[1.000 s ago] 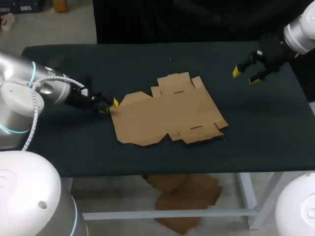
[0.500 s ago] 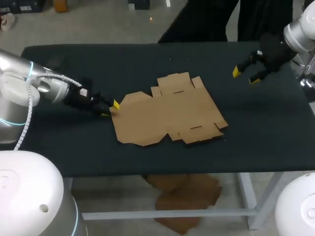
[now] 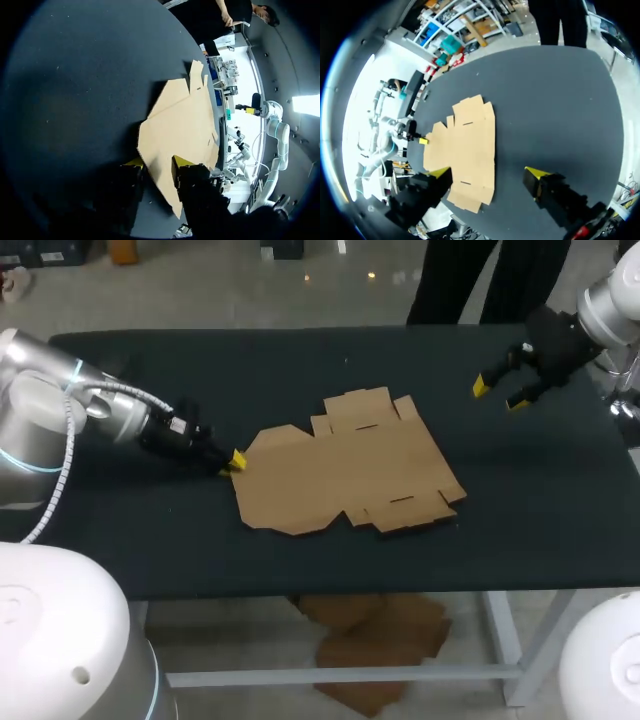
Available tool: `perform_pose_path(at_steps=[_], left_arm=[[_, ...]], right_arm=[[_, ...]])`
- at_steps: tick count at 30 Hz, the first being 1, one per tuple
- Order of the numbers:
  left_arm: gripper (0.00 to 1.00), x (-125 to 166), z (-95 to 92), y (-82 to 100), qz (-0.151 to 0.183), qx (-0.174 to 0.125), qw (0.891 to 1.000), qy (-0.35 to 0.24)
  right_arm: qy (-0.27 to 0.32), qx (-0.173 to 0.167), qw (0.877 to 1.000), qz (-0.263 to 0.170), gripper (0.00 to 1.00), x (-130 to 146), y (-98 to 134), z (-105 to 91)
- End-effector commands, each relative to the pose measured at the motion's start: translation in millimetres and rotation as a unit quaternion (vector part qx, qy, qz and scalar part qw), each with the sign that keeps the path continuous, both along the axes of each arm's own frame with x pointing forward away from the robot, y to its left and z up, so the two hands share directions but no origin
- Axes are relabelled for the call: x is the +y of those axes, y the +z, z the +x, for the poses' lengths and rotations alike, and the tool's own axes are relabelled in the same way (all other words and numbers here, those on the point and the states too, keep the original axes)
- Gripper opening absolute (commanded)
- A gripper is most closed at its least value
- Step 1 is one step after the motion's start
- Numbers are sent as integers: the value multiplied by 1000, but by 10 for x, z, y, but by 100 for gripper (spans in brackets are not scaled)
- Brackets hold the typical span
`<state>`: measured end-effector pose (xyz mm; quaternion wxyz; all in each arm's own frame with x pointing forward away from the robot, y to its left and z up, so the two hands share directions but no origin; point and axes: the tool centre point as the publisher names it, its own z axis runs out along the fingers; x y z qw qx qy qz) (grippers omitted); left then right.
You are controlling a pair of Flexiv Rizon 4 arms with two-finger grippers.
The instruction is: Assemble the packaging by folding the flat box into shape, placing the metal phone stand inside, and closing the box properly
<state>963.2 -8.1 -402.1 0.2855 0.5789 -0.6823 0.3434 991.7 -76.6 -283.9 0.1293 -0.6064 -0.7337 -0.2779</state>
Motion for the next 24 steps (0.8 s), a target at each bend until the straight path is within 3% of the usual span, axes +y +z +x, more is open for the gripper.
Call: perform_pose_path(at_steps=[1, 8, 13, 24], left_arm=[[0, 55, 93, 26, -2, 14, 999, -38], [0, 141, 254, 163, 12, 1, 996, -85], [0, 148, 412, 264, 41, -4, 988, -146], [0, 30, 740, 328, 116, 31, 954, -276]], right_arm=[[0, 1, 1000, 0, 100, -4, 7, -5], [0, 1, 1000, 0, 100, -4, 7, -5], [0, 1, 1000, 0, 100, -4, 7, -5], [0, 1, 1000, 0, 100, -4, 7, -5]])
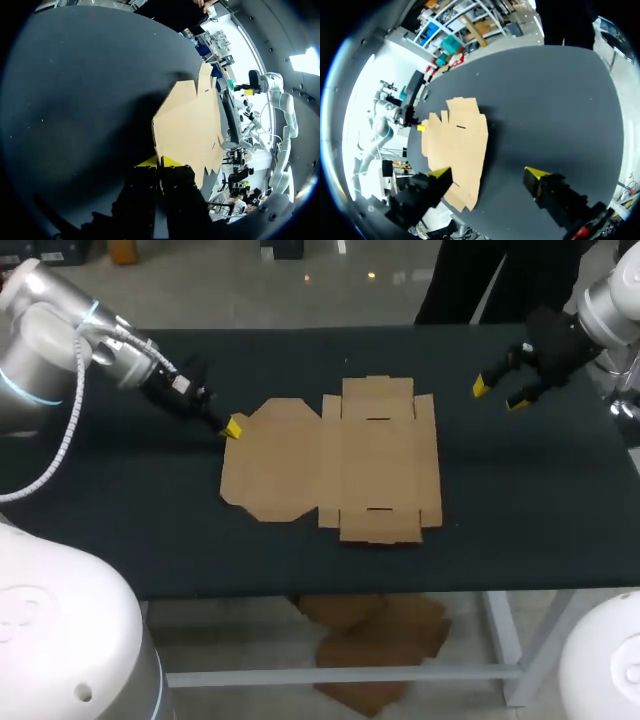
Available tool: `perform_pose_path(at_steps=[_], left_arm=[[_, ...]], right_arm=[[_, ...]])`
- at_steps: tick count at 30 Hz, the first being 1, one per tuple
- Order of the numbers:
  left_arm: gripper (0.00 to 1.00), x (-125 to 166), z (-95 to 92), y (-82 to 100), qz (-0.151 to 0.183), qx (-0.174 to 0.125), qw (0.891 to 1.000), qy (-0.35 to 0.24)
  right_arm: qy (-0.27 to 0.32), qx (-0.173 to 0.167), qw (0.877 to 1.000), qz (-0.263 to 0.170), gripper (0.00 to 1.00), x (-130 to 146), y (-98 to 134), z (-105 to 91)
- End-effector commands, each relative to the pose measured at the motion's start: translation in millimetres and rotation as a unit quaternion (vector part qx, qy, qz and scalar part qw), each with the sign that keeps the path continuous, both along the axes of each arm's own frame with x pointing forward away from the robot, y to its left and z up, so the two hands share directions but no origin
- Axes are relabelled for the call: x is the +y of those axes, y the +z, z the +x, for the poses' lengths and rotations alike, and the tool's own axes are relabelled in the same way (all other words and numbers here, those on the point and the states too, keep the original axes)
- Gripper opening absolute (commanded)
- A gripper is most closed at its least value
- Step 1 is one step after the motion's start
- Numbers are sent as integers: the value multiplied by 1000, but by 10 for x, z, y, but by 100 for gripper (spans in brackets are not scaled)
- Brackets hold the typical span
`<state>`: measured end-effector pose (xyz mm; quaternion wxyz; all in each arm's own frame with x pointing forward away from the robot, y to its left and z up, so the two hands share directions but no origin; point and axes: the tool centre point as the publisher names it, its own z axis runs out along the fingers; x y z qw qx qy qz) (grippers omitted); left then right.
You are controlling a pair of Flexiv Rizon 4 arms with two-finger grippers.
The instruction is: Assemble the packaging by folding the flat box into shape, placing the metal phone stand inside, and closing the box properly
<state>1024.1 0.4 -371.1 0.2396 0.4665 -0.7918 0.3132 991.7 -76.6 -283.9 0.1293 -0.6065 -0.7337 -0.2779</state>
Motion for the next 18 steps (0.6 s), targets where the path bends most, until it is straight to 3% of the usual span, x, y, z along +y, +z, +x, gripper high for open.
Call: perform_pose_path(at_steps=[1, 13, 18], left_arm=[[0, -60, 145, 22, 97, 112, 980, -136], [0, -114, 265, 10, 167, 116, 954, -223], [0, -148, 292, 1, 185, 108, 952, -220]], right_arm=[[0, 1, 1000, 0, 100, -4, 7, -5], [0, 1, 1000, 0, 100, -4, 7, -5], [0, 1, 1000, 0, 100, -4, 7, -5]])
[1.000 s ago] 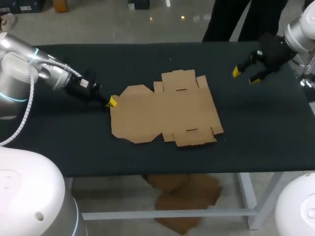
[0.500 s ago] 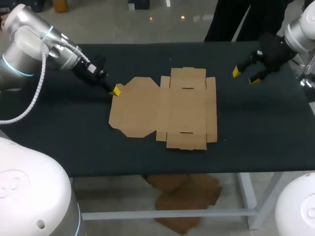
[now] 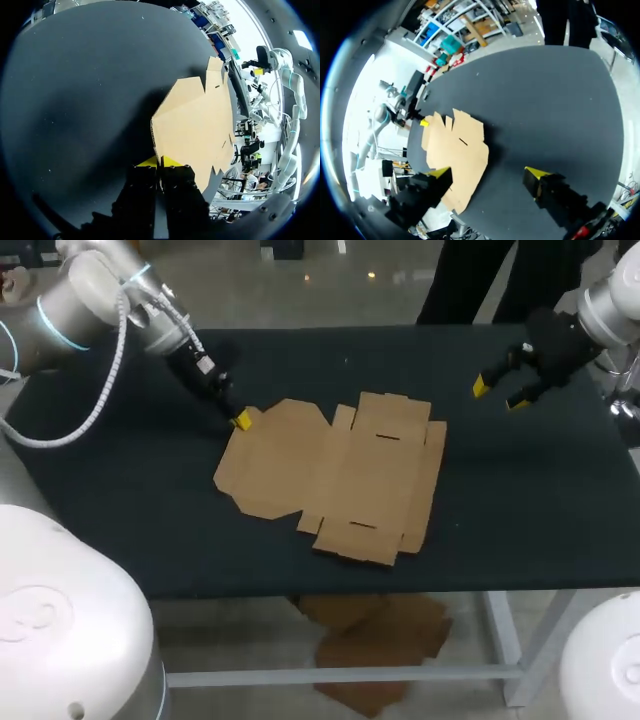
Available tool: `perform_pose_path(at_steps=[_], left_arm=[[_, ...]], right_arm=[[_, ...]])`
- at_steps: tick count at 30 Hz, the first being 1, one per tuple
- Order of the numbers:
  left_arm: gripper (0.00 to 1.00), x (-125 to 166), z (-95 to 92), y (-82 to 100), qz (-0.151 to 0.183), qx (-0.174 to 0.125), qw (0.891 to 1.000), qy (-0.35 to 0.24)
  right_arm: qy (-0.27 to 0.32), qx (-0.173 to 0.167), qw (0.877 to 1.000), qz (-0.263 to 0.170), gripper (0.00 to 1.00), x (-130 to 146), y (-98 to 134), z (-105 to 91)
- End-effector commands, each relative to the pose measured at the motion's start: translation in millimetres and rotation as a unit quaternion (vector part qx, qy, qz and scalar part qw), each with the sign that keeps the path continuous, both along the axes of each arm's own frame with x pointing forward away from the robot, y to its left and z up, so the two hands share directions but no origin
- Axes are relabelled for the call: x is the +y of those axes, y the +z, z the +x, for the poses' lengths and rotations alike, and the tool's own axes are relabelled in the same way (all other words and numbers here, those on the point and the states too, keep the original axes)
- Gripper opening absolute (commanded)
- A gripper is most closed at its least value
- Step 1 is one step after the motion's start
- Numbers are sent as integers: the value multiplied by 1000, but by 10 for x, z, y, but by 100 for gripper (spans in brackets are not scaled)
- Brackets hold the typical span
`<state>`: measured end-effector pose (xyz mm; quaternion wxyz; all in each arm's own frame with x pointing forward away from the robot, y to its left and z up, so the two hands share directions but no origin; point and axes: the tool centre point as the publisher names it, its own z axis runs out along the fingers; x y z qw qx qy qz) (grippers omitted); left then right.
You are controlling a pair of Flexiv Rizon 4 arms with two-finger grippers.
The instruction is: Assemble the packaging by folding the flat box into shape, placing the metal phone stand inside, and closing the box properly
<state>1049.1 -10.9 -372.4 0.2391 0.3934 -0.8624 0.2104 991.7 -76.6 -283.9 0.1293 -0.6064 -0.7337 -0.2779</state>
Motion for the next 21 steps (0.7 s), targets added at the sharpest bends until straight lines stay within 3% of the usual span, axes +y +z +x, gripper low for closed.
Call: perform_pose_path(at_steps=[1, 2, 3, 4, 5, 15, 21], left_arm=[[0, -41, 42, 10, 115, 95, 984, -99], [0, -49, 47, 8, 114, 95, 984, -98], [37, -56, 52, 7, 119, 91, 984, -92], [91, -63, 56, 6, 120, 88, 985, -87], [100, -68, 57, 6, 120, 84, 986, -84], [100, 102, 78, 135, 79, 19, 996, 37], [100, 313, 53, 295, 13, -30, 992, 122]], right_arm=[[0, 1, 1000, 0, 100, -4, 7, -5], [0, 1, 1000, 0, 100, -4, 7, -5], [0, 1, 1000, 0, 100, -4, 7, -5], [0, 1, 1000, 0, 100, -4, 7, -5], [0, 1, 1000, 0, 100, -4, 7, -5], [0, 1, 1000, 0, 100, -4, 7, -5], [0, 1, 1000, 0, 100, -4, 7, -5]])
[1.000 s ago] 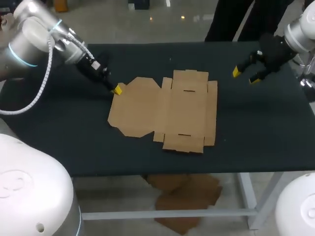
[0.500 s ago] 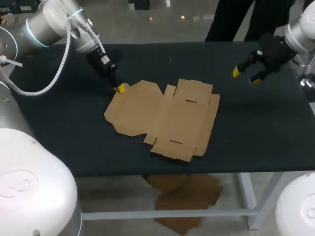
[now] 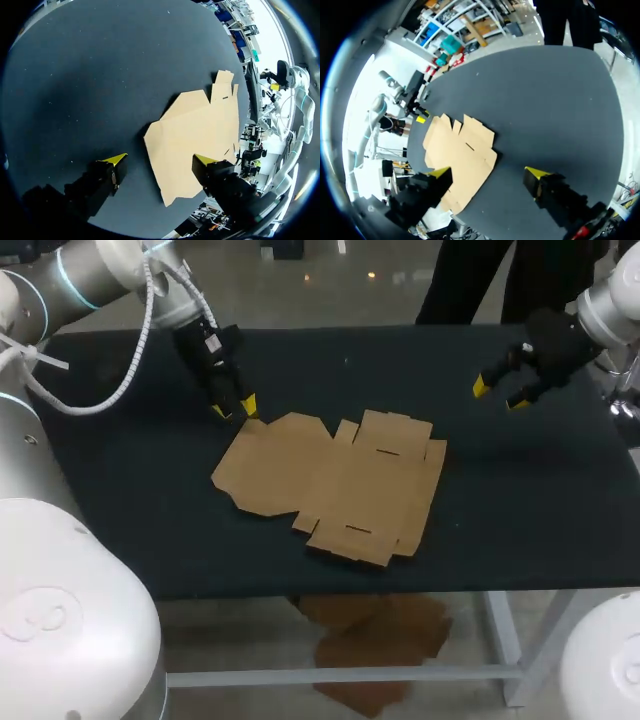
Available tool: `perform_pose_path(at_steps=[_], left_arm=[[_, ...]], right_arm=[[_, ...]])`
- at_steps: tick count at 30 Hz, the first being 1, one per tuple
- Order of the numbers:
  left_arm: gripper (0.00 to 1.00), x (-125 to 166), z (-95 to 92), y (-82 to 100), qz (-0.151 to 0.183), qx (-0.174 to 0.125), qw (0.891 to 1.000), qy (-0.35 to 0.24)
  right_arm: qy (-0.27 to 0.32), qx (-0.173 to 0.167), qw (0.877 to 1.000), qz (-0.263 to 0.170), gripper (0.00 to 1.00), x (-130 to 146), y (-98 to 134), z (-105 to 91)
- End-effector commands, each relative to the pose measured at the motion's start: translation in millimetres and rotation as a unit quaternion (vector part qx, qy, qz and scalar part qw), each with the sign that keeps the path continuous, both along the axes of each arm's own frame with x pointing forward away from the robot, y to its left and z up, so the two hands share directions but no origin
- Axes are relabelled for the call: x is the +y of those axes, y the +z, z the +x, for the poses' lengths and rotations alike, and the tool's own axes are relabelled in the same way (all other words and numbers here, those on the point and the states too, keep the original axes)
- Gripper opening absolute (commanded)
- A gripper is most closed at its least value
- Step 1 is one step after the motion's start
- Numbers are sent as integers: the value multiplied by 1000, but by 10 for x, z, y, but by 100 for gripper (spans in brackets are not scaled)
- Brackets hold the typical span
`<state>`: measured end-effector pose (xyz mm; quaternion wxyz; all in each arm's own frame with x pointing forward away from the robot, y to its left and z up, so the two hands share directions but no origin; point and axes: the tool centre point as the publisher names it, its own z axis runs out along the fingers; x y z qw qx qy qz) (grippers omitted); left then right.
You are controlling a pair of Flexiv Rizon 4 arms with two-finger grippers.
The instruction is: Assemble the packaging by folding the flat box into shape, placing the metal phone stand inside, and closing the box properly
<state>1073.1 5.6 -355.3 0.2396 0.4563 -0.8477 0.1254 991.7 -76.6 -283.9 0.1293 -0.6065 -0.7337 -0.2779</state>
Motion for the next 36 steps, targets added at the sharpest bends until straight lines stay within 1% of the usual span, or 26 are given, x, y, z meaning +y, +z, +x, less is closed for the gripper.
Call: perform_pose_path(at_steps=[1, 2, 5, 10, 16, 21, 25, 26, 28, 30, 32, 34, 35, 36], left_arm=[[100, 178, -204, 175, -72, -105, 987, 97], [100, 196, -223, 212, -81, -113, 985, 102], [100, 214, -275, 316, -87, -136, 979, 127], [100, 173, -429, 474, -99, -157, 972, 147], [100, 93, -630, 603, -112, -177, 966, 152], [100, 26, -751, 662, -108, -190, 963, 157], [100, -6, -825, 677, -108, -200, 960, 166], [100, -6, -845, 680, -110, -205, 957, 173], [100, -2, -886, 681, -115, -215, 952, 187], [100, 8, -929, 681, -121, -227, 944, 206], [100, 15, -970, 679, -118, -240, 937, 223], [100, 21, -1001, 681, -118, -244, 934, 233], [100, 26, -1012, 687, -118, -245, 932, 239], [100, 34, -1016, 703, -117, -246, 930, 247]], right_arm=[[0, 1, 1000, 0, 100, -4, 7, -5], [0, 1, 1000, 0, 100, -4, 7, -5], [0, 1, 1000, 0, 100, -4, 7, -5], [0, 1, 1000, 0, 100, -4, 7, -5], [62, 4, 998, -11, 100, 32, -41, 183], [116, 17, 993, -5, 100, 93, -95, 357], [144, 30, 989, -1, 100, 146, -142, 469], [153, 37, 988, 2, 100, 159, -154, 491], [163, 40, 986, -2, 100, 191, -175, 539], [187, 49, 981, 6, 100, 222, -175, 564], [209, 56, 976, 5, 100, 262, -175, 576], [235, 75, 969, 6, 100, 304, -176, 590], [238, 84, 968, -2, 100, 322, -180, 595], [238, 84, 968, -2, 100, 322, -180, 595]])
